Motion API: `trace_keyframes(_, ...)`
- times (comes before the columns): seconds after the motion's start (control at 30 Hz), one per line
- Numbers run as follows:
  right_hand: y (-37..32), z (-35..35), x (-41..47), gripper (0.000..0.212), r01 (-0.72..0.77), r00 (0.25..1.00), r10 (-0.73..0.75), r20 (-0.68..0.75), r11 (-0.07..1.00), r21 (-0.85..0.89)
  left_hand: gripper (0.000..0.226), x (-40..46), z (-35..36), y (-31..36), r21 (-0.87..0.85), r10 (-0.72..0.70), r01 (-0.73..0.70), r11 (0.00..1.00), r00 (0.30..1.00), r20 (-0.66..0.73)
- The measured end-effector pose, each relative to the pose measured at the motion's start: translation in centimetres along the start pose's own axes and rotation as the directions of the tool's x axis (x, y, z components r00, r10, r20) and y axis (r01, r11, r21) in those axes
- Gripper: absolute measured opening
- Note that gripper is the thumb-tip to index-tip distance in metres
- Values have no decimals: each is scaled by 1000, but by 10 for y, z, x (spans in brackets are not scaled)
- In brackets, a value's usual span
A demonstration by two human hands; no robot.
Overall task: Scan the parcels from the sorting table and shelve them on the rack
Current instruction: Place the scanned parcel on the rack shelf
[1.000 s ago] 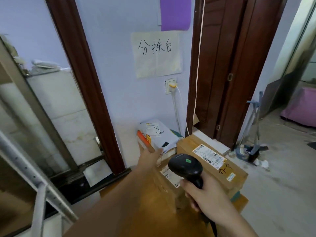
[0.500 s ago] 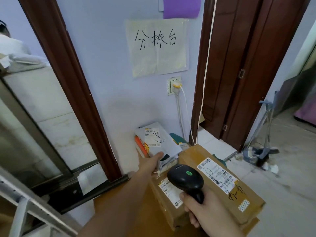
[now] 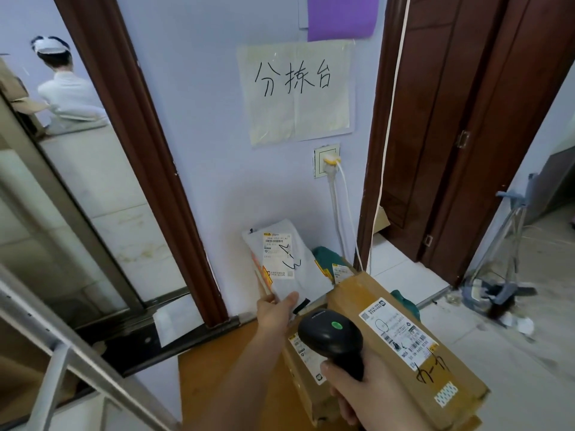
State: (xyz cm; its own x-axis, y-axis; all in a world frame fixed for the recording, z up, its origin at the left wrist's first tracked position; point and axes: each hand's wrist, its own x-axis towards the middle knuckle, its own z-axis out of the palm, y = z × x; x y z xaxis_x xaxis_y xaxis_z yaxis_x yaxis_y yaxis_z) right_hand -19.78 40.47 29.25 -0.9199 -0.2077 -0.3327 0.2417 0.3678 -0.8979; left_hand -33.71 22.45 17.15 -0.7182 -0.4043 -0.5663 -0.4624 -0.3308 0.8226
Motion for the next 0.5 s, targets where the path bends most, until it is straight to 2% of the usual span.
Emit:
trace_keyframes(0.13,3,-5,0,15,24,1000,-24,9,999,-45,45,-6,-8,-5,-216,-39,48,975,998,42)
trace_keyframes(0.23,10,-8,-2,14,75,997,-75,-6,994,-81,44,-11,-19,-11,-344,-55,92,935,992,115)
trace_keyframes(0.37,13,-11,-4,16,119,993,-121,-10,986,-116,45,-27,-34,-23,-397,37,52,916,976,214)
trace_keyframes(0.5,9,-9,-8,16,186,978,-188,-89,982,-35,49,-44,-43,-40,-396,152,-30,918,948,281)
